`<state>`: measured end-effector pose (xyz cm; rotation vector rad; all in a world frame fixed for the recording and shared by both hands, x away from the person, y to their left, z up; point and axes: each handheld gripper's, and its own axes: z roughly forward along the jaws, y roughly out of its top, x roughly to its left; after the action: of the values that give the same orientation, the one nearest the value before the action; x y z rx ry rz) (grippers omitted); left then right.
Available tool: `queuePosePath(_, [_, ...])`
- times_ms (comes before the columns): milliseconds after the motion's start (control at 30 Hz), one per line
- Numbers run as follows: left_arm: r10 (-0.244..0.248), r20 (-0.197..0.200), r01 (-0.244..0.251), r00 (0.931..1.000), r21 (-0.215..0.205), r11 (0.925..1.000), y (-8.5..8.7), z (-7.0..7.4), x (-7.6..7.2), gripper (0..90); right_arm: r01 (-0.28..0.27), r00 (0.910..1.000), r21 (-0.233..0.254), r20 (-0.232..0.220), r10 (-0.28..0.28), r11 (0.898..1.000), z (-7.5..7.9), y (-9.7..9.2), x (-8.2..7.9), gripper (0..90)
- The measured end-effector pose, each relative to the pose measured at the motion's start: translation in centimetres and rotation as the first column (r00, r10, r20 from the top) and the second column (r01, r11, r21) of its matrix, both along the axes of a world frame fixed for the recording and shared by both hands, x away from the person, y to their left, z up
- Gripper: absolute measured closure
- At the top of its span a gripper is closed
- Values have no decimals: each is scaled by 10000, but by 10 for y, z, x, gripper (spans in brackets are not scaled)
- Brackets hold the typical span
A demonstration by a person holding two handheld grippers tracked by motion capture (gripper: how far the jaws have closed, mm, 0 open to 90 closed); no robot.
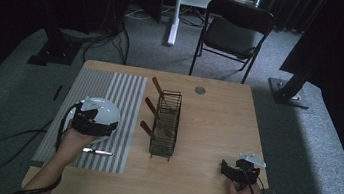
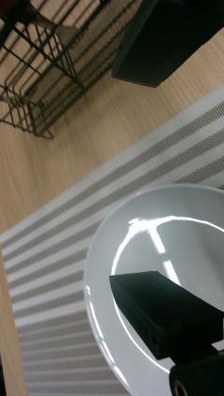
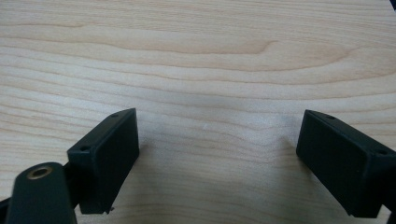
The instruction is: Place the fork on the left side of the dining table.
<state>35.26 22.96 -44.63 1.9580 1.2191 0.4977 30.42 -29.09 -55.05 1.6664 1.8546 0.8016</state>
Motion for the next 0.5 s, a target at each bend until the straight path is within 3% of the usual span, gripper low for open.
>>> queuePosePath(167, [-26,51,27,10000,-224,9997,-4,11,12,37,-1,10000,-1,1,1,10000,0,0,0,127])
queuePosePath(333, [-121,1,121,9999,-220,9997,-8,15,18,37,-2,10000,-1,0,2,10000,0,0,0,127])
queuePosePath(367, [-191,18,191,9998,-59,9998,-12,17,22,37,-2,10000,-1,0,2,10000,0,0,0,127])
queuePosePath(500, [-187,40,188,9998,-236,9995,-17,23,30,37,-1,10000,-1,0,1,10000,0,0,0,127])
